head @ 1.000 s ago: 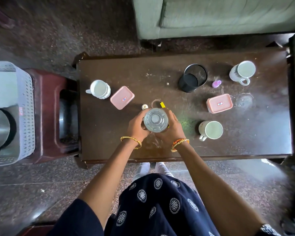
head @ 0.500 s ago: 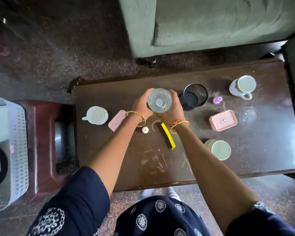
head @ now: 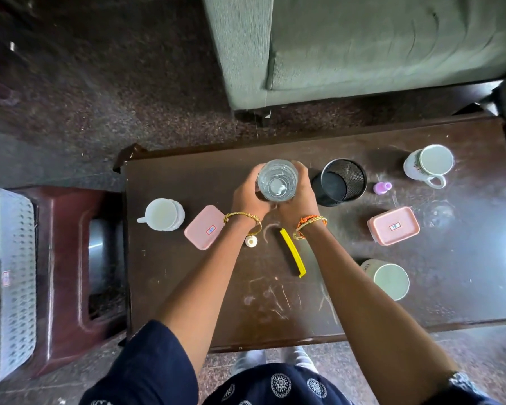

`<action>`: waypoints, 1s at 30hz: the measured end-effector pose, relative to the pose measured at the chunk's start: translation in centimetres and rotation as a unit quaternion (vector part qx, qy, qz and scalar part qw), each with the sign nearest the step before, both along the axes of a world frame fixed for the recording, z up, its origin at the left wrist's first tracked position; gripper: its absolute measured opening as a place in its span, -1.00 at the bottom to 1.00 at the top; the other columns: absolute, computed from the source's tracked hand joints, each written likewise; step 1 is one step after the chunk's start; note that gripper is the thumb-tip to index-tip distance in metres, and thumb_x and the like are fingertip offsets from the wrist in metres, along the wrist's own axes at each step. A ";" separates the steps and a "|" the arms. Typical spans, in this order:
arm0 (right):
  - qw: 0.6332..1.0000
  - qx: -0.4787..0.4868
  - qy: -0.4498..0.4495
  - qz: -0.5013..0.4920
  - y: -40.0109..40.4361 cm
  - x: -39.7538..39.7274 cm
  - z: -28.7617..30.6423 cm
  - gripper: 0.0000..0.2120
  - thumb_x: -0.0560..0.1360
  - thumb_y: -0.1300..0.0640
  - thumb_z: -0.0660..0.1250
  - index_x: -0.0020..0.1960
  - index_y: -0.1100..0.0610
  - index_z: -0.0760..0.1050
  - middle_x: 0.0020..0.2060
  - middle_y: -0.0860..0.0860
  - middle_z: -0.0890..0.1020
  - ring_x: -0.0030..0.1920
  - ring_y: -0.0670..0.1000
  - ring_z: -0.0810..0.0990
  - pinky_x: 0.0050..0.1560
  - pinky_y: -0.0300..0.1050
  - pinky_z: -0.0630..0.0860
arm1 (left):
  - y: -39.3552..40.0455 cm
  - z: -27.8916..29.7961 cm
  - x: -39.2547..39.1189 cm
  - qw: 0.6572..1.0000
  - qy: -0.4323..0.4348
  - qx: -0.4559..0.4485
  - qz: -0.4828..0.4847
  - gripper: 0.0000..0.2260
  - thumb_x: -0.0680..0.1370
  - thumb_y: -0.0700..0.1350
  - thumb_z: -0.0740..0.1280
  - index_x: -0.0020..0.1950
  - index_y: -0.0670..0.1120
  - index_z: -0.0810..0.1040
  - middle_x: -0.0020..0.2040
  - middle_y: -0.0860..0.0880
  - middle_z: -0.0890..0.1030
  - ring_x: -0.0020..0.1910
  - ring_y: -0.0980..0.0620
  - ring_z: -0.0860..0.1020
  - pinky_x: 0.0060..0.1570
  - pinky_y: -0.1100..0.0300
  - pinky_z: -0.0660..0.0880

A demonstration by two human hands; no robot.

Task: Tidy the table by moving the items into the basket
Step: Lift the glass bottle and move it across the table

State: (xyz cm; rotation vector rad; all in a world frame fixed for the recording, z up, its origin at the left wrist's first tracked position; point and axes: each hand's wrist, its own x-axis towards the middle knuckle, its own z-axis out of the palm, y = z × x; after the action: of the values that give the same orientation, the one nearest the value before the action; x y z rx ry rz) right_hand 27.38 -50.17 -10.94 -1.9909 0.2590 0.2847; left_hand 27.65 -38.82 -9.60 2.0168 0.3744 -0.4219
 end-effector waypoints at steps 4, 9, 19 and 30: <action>1.000 0.009 0.009 0.012 -0.1 0.0 -0.1 -0.21 0.28 0.36 0.43 0.40 0.15 0.14 0.26 0.10 0.46 0.22 0.04 0.48 0.28 -0.04 0.42 | -0.4 -0.2 -0.5 0.999 -0.029 0.001 0.019 -0.33 0.28 -0.24 0.54 0.32 0.05 0.40 0.18 0.04 0.58 0.08 0.15 0.48 0.05 0.30 0.39; 0.999 0.013 0.030 -0.014 -0.1 -0.3 0.1 -0.29 0.28 0.28 0.45 0.33 0.07 0.20 0.14 0.02 0.51 0.10 -0.01 0.52 0.06 -0.22 0.43 | -0.8 -0.4 -0.6 0.998 -0.047 0.023 0.027 -0.32 0.27 -0.23 0.55 0.33 0.00 0.38 0.22 -0.01 0.56 0.18 0.03 0.51 0.13 0.24 0.43; 0.960 -0.237 -0.012 -0.150 0.9 -4.3 3.8 -0.92 0.44 0.21 0.18 -0.12 0.15 0.45 -0.13 0.11 0.62 -0.16 0.21 0.53 -0.27 -0.12 0.26 | 0.5 2.0 -5.0 0.991 -0.059 0.124 -0.005 -0.51 0.43 -0.28 0.34 0.34 -0.07 0.37 0.27 -0.08 0.49 0.22 -0.08 0.48 0.13 -0.02 0.49; 0.988 -0.110 -0.107 0.018 12.9 -7.7 10.3 -0.82 0.40 0.06 0.24 -0.27 0.17 0.46 -0.32 0.08 0.64 -0.24 0.18 0.58 -0.28 -0.09 0.40 | 10.5 7.1 -13.2 0.944 -0.148 0.171 0.239 -0.82 0.57 -0.11 0.21 -0.19 -0.15 0.46 -0.34 -0.13 0.61 -0.34 -0.14 0.55 -0.38 0.09 0.40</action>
State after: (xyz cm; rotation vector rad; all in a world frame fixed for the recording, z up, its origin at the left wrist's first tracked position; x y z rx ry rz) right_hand 19.71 -37.27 -0.65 -2.2268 0.1201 0.0645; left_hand 14.43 -28.27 -2.45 2.1871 0.7641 0.2654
